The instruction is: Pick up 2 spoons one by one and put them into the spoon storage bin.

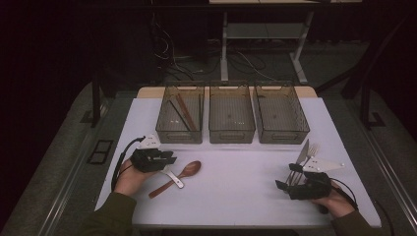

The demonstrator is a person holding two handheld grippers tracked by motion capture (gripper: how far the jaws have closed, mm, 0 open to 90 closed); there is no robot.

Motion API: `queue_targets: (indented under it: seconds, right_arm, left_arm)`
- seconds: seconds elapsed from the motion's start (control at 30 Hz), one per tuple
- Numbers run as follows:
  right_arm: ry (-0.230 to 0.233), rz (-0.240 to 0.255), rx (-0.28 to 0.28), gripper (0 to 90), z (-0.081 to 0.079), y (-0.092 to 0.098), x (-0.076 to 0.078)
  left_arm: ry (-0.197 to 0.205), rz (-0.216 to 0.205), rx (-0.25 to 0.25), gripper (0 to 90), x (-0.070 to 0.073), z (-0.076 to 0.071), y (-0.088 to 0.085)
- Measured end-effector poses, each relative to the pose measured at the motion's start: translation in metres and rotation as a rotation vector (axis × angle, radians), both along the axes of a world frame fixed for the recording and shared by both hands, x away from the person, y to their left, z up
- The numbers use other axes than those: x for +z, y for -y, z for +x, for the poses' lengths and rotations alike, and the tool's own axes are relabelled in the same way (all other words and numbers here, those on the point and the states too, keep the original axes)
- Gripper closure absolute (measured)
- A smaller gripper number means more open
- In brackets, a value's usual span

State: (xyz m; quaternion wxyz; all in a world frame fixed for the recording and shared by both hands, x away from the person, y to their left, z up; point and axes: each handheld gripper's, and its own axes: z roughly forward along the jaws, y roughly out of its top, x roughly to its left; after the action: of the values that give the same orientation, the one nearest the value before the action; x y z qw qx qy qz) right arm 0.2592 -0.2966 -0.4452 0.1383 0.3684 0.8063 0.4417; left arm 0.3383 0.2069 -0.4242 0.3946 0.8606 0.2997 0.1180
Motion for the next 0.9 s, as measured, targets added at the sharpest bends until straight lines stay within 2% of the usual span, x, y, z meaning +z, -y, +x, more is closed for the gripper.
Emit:
queue_targets:
  seconds: [0.13,0.3,0.5,0.67,0.77,0.9]
  right_arm:
    - [-0.001,-0.01,0.001,16.3,0.0,-0.001,-0.001]
    - [0.002,-0.022,0.005,16.3,0.001,-0.001,-0.002]
    - [0.004,-0.024,0.005,16.3,0.0,-0.001,-0.001]
    - [0.005,-0.026,0.005,16.3,0.0,-0.001,-0.001]
    - [0.006,-0.027,0.005,16.3,0.0,-0.001,-0.001]
    - [0.006,-0.03,0.005,16.3,0.0,-0.001,-0.002]
  left_arm:
    - [-0.004,0.041,0.031,79.6,-0.002,0.009,-0.003]
    - [-0.026,0.074,0.042,88.1,-0.008,0.015,-0.003]
    - [-0.049,0.12,0.039,88.6,-0.011,0.015,-0.001]
    - [-0.053,0.133,0.043,88.7,-0.012,0.015,-0.004]
    - [-0.06,0.122,0.049,88.6,-0.012,0.015,-0.007]
    - [-0.063,0.13,0.043,88.6,-0.012,0.013,-0.009]
